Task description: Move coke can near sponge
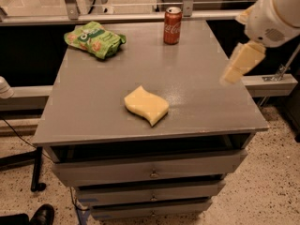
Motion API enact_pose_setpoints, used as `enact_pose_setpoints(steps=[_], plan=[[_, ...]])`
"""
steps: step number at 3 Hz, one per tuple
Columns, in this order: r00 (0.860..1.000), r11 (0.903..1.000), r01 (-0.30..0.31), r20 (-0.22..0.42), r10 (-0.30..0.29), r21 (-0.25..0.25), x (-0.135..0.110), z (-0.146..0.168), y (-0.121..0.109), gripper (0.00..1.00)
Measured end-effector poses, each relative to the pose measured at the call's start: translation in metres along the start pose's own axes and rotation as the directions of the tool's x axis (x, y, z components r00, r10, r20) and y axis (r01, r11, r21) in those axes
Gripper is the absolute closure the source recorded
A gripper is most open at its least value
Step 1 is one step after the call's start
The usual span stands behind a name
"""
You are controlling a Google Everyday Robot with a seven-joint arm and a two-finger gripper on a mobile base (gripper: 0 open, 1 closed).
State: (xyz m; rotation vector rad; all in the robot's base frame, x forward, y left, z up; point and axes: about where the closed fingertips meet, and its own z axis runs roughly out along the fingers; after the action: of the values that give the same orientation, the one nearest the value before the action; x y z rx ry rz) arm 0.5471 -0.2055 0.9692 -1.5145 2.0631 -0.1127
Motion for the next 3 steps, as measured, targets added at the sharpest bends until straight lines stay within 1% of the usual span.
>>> enact_pose_setpoints(steps=[1,2,3], plan=[[0.995,0.9951,-0.038,0.096,0.029,0.092,-0.018,0.046,-0.057,0.00],[0.979,0.9837,-0.121,0.179,0.097,0.133,-0.034,0.092,-0.110,0.00],[0.941,0.9581,-0.244,0.276,0.197,0.150,-0.057,0.134,-0.155,0.00]])
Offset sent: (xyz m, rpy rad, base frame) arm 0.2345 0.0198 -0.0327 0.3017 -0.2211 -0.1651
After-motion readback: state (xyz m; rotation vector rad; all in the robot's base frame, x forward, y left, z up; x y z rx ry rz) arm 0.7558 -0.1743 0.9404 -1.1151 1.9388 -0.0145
